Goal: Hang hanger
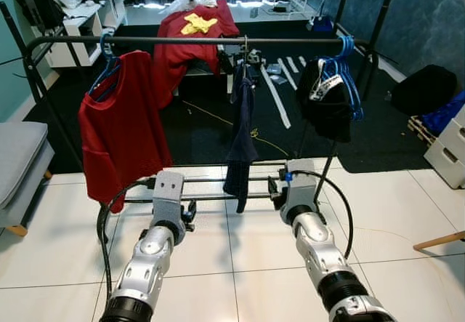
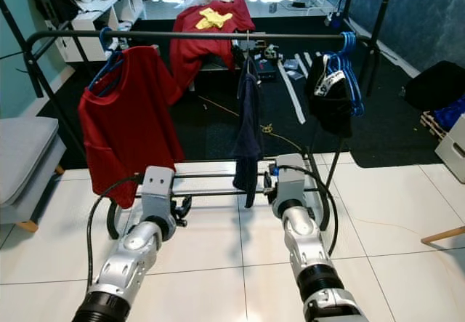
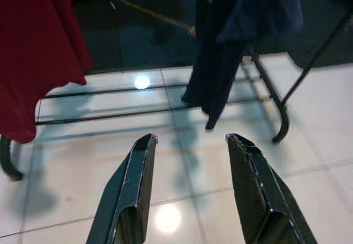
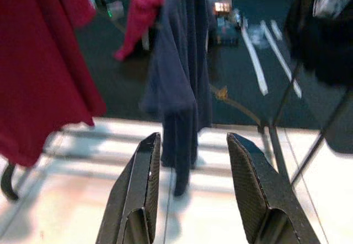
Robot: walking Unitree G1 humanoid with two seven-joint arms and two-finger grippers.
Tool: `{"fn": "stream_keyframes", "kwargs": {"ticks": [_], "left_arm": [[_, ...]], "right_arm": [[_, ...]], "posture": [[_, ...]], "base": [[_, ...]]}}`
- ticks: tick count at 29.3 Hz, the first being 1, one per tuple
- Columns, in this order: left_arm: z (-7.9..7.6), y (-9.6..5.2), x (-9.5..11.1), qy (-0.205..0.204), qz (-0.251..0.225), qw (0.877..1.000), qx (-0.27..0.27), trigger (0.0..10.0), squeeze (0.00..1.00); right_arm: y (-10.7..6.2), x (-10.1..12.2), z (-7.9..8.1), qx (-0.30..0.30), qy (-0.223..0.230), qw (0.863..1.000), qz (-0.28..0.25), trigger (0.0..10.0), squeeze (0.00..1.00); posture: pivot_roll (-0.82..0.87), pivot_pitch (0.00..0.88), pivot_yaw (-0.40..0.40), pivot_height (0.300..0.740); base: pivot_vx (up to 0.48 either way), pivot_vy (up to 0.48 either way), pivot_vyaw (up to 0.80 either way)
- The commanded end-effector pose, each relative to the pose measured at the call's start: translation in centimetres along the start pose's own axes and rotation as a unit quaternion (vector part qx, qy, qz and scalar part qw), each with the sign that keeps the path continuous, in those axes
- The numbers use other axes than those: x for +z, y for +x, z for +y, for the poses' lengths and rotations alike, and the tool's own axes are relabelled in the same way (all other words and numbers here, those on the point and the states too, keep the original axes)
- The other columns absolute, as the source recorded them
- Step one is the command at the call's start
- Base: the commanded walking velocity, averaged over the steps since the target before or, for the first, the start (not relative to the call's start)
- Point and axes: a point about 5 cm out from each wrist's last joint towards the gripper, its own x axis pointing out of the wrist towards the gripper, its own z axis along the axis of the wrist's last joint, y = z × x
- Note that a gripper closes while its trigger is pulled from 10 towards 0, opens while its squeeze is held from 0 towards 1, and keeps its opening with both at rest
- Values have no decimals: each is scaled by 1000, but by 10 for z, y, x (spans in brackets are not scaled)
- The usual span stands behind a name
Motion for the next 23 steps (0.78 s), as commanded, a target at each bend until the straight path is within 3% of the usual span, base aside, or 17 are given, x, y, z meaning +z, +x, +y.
{"fn": "stream_keyframes", "kwargs": {"ticks": [1,12,23], "left_arm": [[2,-1,4,-10,-15,1000,5,10000,0],[5,1,15,-19,-39,999,10,10000,0],[4,0,17,-25,-48,999,-2,10000,0]], "right_arm": [[0,5,2,0,2,1000,-15,10000,0],[2,14,0,2,-1,999,-33,10000,0],[1,13,-3,-8,3,1000,-26,10000,0]], "posture": [[-3,8,9,740],[2,17,-1,740],[-4,19,3,740]], "base": [[0,0,0],[0,0,0],[315,0,0]]}}
